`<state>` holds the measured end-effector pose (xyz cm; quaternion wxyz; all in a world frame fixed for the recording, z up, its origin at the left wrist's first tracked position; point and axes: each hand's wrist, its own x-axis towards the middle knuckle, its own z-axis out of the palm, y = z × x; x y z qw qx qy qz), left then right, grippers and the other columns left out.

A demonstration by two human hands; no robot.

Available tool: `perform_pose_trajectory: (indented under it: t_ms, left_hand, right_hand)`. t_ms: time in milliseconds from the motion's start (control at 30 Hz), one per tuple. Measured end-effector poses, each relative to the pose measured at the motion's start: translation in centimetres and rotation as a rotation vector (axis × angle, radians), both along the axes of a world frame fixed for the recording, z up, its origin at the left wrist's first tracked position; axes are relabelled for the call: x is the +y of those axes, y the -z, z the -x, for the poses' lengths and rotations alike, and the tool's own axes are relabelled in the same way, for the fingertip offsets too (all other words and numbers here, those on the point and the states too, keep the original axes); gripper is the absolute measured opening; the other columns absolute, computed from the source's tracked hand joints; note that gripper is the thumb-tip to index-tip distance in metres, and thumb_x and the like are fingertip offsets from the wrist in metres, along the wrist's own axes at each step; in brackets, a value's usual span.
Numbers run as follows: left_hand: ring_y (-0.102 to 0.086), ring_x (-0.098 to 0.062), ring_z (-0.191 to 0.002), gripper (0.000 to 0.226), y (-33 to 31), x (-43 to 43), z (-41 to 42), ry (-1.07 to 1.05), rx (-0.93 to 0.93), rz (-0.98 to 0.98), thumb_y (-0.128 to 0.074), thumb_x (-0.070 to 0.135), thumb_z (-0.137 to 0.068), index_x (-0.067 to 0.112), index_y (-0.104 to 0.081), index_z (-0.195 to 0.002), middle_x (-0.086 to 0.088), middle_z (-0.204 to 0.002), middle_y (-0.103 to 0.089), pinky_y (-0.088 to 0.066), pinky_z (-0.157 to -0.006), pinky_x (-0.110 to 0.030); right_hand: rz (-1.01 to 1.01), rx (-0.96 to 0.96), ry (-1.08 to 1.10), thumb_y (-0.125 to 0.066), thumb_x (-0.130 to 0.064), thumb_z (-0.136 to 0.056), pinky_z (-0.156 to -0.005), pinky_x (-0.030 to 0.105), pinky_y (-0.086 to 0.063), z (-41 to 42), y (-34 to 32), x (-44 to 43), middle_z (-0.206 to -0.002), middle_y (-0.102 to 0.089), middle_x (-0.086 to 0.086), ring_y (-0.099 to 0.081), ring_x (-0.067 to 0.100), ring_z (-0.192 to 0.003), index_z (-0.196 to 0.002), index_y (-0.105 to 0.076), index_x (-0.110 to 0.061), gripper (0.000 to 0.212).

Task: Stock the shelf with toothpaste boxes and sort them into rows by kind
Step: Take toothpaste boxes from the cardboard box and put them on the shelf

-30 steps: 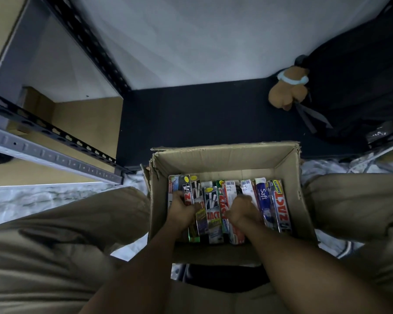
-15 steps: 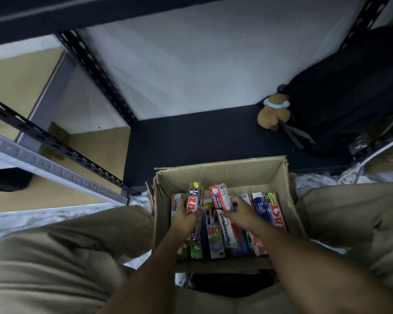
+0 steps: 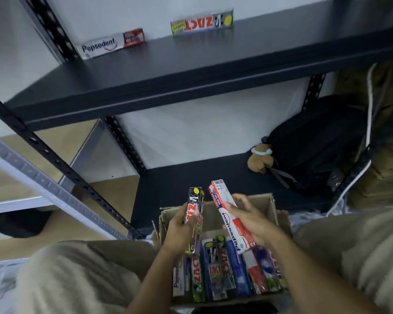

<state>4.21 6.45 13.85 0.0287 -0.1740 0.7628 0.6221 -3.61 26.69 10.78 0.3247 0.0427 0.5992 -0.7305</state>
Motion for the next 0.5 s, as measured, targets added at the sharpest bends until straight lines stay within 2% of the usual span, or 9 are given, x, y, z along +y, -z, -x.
perform_pose_trajectory:
  t_ms: [33,133,200,267,333,433,500]
  left_hand:
    - [-0.074,-0.024,-0.095,0.023,-1.3,0.0,0.0,0.025,0.023,-0.008,-0.055,0.029,-0.102,0.041,-0.064,-0.120,0.001,-0.104,-0.076,-0.061,-0.083,-0.046]
    - [-0.073,-0.014,-0.096,0.034,-5.7,0.2,0.0,0.081,0.107,-0.004,-0.057,0.024,-0.100,0.051,-0.058,-0.121,0.013,-0.106,-0.075,-0.060,-0.077,-0.030]
    - [-0.072,-0.010,-0.100,0.040,-8.2,0.1,-0.3,0.099,0.173,0.015,-0.060,0.023,-0.099,0.055,-0.056,-0.122,0.016,-0.109,-0.074,-0.058,-0.082,-0.028]
    - [-0.071,-0.008,-0.101,0.043,-10.5,-0.1,-0.5,0.114,0.227,0.051,-0.063,0.021,-0.097,0.051,-0.057,-0.128,0.016,-0.109,-0.074,-0.057,-0.082,-0.023]
    - [-0.072,-0.006,-0.096,0.044,-12.7,-0.4,-0.7,0.121,0.266,0.095,-0.066,0.021,-0.095,0.048,-0.058,-0.129,0.017,-0.101,-0.075,-0.054,-0.076,-0.016]
    - [-0.071,-0.006,-0.091,0.046,-16.0,-0.9,-0.7,0.138,0.320,0.180,-0.072,0.029,-0.090,0.055,-0.058,-0.125,0.015,-0.096,-0.075,-0.050,-0.079,-0.019]
    - [-0.071,-0.004,-0.085,0.047,-18.2,-1.2,-0.3,0.153,0.355,0.240,-0.075,0.032,-0.088,0.065,-0.057,-0.116,0.017,-0.093,-0.073,-0.051,-0.076,-0.018]
  right_hand:
    - [0.015,0.045,0.018,-0.070,-0.031,-0.090,-0.065,0.044,-0.058,-0.3,-1.6,0.1,-0.100,-0.074,0.020,-0.073,0.041,-0.086,-0.127,-0.051,-0.036,0.042]
    - [0.085,0.184,0.067,-0.071,-0.022,-0.090,-0.075,0.047,-0.059,-0.8,-5.9,0.6,-0.111,-0.072,0.015,-0.072,0.040,-0.092,-0.130,-0.056,-0.043,0.047]
    - [0.118,0.288,0.090,-0.070,-0.015,-0.091,-0.084,0.048,-0.058,-1.0,-8.7,0.9,-0.114,-0.071,0.014,-0.071,0.036,-0.095,-0.132,-0.058,-0.045,0.052]
    - [0.128,0.382,0.121,-0.068,-0.011,-0.092,-0.088,0.045,-0.057,-1.2,-11.7,1.3,-0.116,-0.072,0.011,-0.070,0.030,-0.100,-0.134,-0.059,-0.044,0.054]
    - [0.121,0.460,0.160,-0.068,-0.009,-0.091,-0.088,0.039,-0.056,-1.2,-14.5,1.7,-0.117,-0.073,0.004,-0.071,0.023,-0.103,-0.133,-0.060,-0.043,0.054]
    - [0.036,0.628,0.171,-0.070,-0.014,-0.091,-0.092,0.039,-0.056,-1.4,-18.9,2.5,-0.117,-0.073,-0.004,-0.070,0.019,-0.106,-0.133,-0.059,-0.045,0.054]
    - [-0.016,0.739,0.171,-0.071,-0.013,-0.090,-0.088,0.036,-0.056,-1.4,-21.7,3.2,-0.115,-0.073,-0.007,-0.071,0.018,-0.102,-0.130,-0.062,-0.048,0.053]
